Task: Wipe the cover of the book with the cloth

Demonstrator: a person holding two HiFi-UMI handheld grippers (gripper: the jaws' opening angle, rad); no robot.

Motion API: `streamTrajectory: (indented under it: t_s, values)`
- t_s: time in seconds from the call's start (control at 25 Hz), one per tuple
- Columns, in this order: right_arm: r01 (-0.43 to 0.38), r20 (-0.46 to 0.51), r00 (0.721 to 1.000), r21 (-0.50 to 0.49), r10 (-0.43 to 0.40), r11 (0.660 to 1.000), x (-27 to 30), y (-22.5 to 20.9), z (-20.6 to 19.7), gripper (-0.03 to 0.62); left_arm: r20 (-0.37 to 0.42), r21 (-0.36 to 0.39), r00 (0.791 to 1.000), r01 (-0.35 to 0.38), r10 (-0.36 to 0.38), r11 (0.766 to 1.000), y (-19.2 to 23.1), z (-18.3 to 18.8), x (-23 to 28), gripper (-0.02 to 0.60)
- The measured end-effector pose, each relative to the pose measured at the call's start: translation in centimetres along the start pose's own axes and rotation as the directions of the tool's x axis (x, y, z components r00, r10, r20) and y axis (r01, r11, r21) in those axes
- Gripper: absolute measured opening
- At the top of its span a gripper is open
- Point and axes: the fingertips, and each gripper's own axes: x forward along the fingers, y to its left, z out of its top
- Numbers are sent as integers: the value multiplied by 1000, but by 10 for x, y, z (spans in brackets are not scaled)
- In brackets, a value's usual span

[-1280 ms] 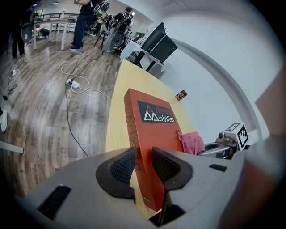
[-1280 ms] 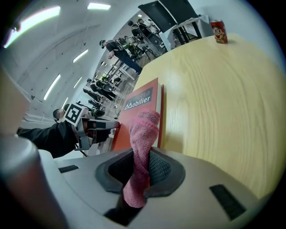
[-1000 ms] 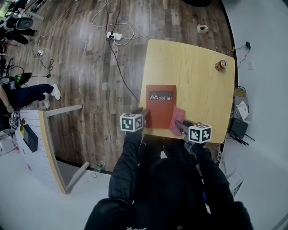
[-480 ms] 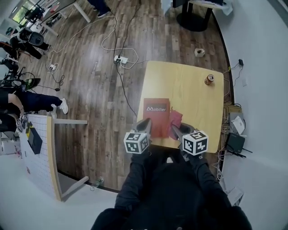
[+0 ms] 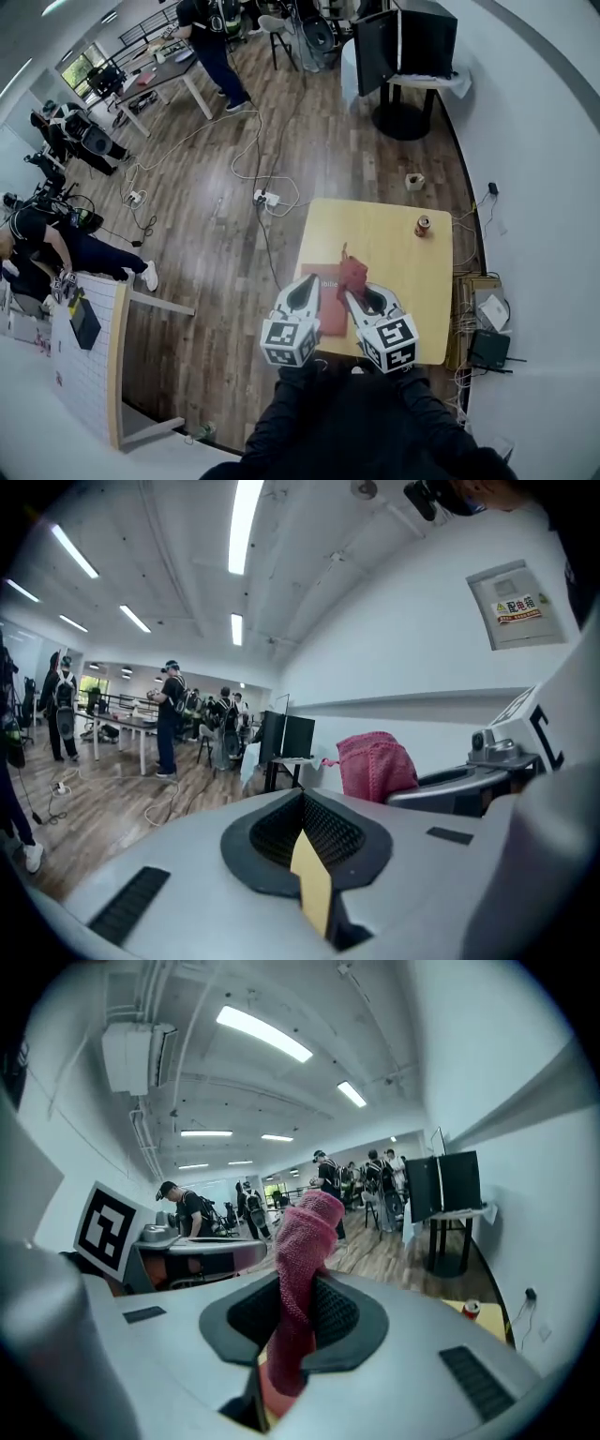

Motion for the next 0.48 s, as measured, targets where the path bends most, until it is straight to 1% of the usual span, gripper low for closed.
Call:
streamTrajectory:
  t_s: [0.08, 0.24, 0.48]
  values:
    - [2, 41, 999, -25, -1, 1000, -11, 1, 16, 78, 29, 11, 999, -15, 14, 1000, -10, 11, -4, 34]
    - [6, 111, 994, -34, -3, 999, -29, -4, 32, 78, 76, 38, 997, -22, 19, 999, -28, 26, -6, 35]
    - [24, 160, 987, -62, -13, 998, -44, -5, 41, 77, 115, 65, 993, -39, 31, 997, -40, 39, -14, 35]
